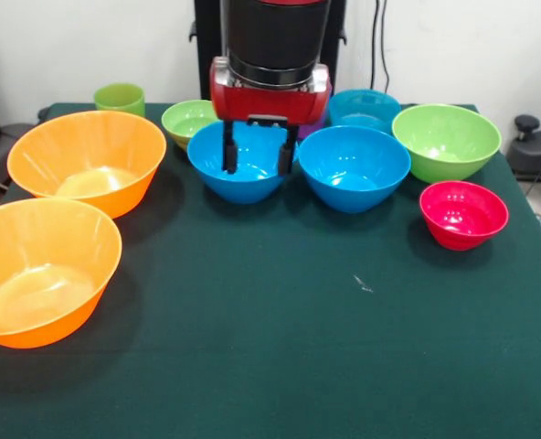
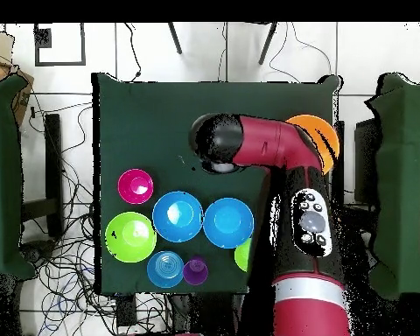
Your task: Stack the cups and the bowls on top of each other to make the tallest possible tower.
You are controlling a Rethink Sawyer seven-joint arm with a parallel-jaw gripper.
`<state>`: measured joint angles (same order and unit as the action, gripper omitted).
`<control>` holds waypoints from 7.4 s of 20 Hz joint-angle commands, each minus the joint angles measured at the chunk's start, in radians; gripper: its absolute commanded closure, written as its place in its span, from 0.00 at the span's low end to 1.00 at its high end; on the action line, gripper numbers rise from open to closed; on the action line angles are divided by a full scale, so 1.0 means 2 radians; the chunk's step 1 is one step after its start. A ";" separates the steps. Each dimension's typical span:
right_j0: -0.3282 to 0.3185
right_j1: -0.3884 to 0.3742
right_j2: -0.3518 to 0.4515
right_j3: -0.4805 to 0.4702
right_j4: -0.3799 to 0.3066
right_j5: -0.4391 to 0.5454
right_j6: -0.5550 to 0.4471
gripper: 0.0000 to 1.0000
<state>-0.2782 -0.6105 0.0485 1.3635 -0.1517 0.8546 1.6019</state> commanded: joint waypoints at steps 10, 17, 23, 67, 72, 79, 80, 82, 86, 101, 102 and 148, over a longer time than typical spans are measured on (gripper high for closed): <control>-0.044 -0.012 0.094 -0.061 -0.062 0.119 -0.172 0.00; -0.061 0.003 0.118 -0.100 -0.086 0.138 -0.200 0.00; -0.072 0.013 0.130 -0.125 -0.094 0.163 -0.212 0.00; -0.122 0.035 0.154 -0.074 -0.189 0.037 -0.184 0.00; -0.120 0.035 0.153 -0.064 -0.192 0.028 -0.170 0.00; -0.113 0.037 0.148 -0.057 -0.198 0.019 -0.154 0.00; -0.113 0.037 0.148 -0.056 -0.197 0.019 -0.153 0.00; -0.112 0.038 0.149 -0.056 -0.196 0.018 -0.152 0.00; -0.113 0.038 0.151 -0.047 -0.194 0.006 -0.147 0.00; -0.105 0.058 0.135 -0.041 -0.216 -0.052 -0.123 0.00; -0.104 0.059 0.134 -0.041 -0.216 -0.054 -0.122 0.00; -0.085 0.055 0.101 -0.056 -0.258 -0.096 -0.093 0.00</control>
<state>-0.4763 -0.4714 0.2469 1.1943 -0.5964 0.7002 1.4833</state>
